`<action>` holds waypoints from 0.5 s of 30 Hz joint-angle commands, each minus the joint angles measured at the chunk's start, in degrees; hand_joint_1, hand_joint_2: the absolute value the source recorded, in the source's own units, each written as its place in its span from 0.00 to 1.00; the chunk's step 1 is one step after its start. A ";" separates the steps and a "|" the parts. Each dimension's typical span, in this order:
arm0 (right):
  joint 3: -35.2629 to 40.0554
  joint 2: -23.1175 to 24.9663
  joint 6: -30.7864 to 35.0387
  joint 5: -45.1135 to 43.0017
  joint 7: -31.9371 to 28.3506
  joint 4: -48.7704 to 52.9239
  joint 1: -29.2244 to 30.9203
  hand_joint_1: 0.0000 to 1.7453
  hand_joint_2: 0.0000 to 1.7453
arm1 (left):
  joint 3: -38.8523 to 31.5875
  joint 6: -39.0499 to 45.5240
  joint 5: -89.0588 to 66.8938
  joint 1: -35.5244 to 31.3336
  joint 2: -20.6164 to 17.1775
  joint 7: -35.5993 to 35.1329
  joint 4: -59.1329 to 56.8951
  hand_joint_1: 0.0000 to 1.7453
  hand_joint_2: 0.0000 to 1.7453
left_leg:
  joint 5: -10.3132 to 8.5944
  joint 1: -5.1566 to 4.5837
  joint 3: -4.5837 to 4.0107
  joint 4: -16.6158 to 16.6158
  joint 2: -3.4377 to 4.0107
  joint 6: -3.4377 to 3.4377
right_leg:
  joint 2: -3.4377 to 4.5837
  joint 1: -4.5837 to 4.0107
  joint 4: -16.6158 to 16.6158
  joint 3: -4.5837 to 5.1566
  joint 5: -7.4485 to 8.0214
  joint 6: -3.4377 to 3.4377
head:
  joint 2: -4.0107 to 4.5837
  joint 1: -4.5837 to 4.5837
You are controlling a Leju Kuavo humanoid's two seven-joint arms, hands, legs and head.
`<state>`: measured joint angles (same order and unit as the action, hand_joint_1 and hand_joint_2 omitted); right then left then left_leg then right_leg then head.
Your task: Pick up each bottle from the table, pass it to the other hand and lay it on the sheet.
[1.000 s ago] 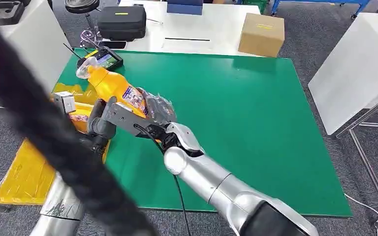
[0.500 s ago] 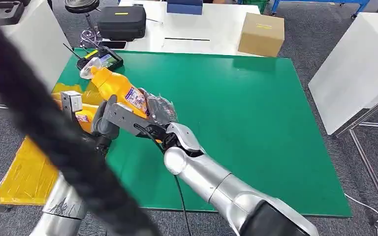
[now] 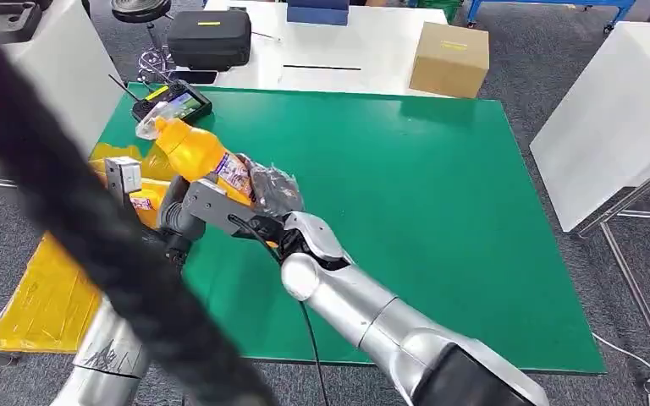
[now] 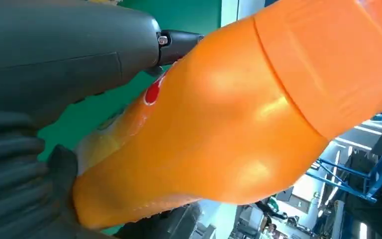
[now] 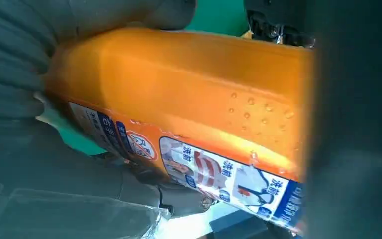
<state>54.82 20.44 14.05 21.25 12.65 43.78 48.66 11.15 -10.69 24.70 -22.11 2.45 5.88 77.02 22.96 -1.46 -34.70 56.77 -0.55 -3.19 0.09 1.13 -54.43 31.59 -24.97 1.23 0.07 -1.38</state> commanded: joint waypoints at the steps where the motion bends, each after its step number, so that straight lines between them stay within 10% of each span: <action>1: 5.96 -0.44 -2.54 -0.63 0.49 -4.30 2.29 1.00 1.00 | 3.41 -1.70 0.27 -3.29 -0.45 -0.51 -1.55 0.00 1.00 | 0.04 0.08 0.21 -0.05 -0.10 0.28 | -0.14 -0.06 0.08 -0.28 -0.08 -0.12 | 0.00 0.00; 15: 6.57 -0.44 -4.44 -1.07 0.75 -4.41 2.98 1.00 1.00 | 3.49 -2.71 1.75 -4.68 0.53 -0.55 -3.13 0.00 1.00 | 0.02 0.08 0.15 -0.03 -0.18 0.25 | -0.21 -0.06 0.06 -0.22 -0.08 -0.11 | 0.00 0.00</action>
<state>56.54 20.26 11.83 20.06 13.11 42.82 50.19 11.15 -11.91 26.34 -21.92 2.43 5.49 76.94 22.96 -1.46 -34.69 56.77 -0.54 -3.18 0.10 1.13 -54.43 31.61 -24.97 1.23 0.07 -1.38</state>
